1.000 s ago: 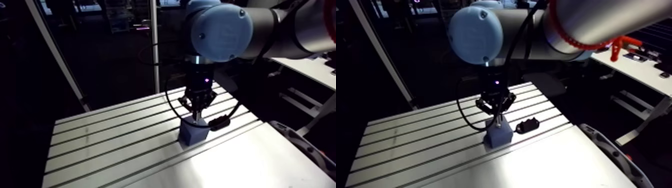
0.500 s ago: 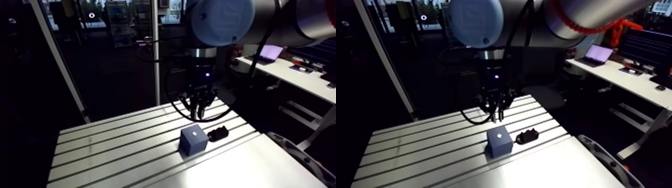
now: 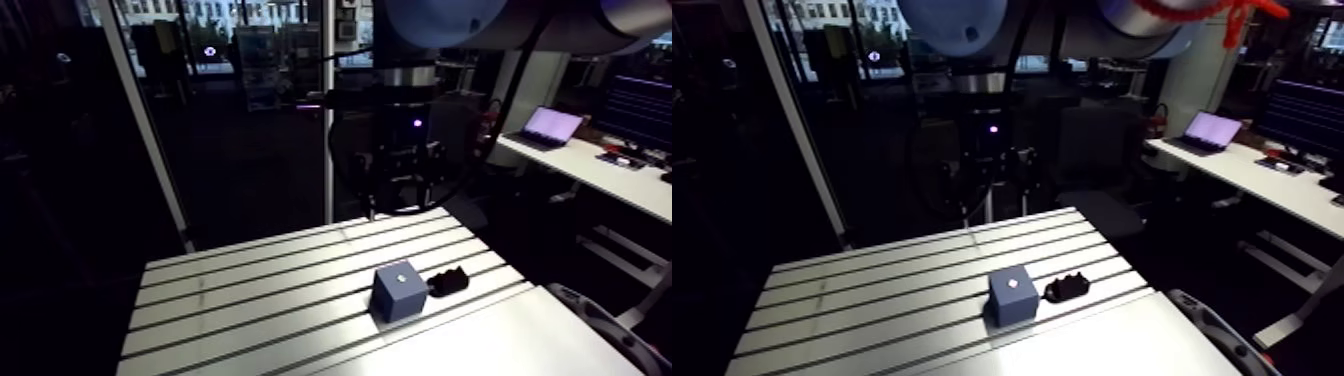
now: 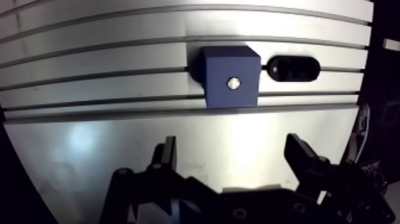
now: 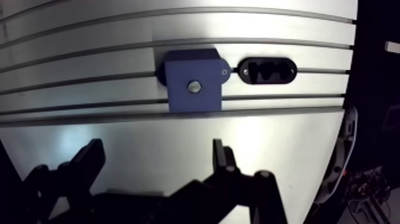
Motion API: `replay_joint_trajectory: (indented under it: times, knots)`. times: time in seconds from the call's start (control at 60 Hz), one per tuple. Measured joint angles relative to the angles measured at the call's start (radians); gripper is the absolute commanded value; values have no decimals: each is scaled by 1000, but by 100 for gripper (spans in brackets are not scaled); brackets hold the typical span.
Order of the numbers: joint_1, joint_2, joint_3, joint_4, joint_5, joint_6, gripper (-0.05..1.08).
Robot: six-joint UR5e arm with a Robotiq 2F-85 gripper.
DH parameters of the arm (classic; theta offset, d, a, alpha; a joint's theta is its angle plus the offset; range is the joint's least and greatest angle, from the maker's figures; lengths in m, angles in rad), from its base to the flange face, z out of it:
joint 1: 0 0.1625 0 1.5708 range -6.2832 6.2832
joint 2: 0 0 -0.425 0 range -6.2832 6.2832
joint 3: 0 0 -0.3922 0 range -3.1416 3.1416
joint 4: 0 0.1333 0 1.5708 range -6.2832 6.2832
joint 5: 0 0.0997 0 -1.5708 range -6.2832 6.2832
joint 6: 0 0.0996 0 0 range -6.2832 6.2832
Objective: Pick up the M10 bolt and insert it into the hex recess until seated.
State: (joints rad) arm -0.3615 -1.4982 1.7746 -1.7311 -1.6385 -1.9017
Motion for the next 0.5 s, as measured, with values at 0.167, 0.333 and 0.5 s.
replay_joint_trajectory:
  times: [0.167, 0.333, 0.5]
  knots:
    - [19, -15, -97, 108, 7, 16, 1]
    - [40, -19, -176, 181, 9, 38, 1]
    - [71, -16, -258, 256, 11, 62, 1]
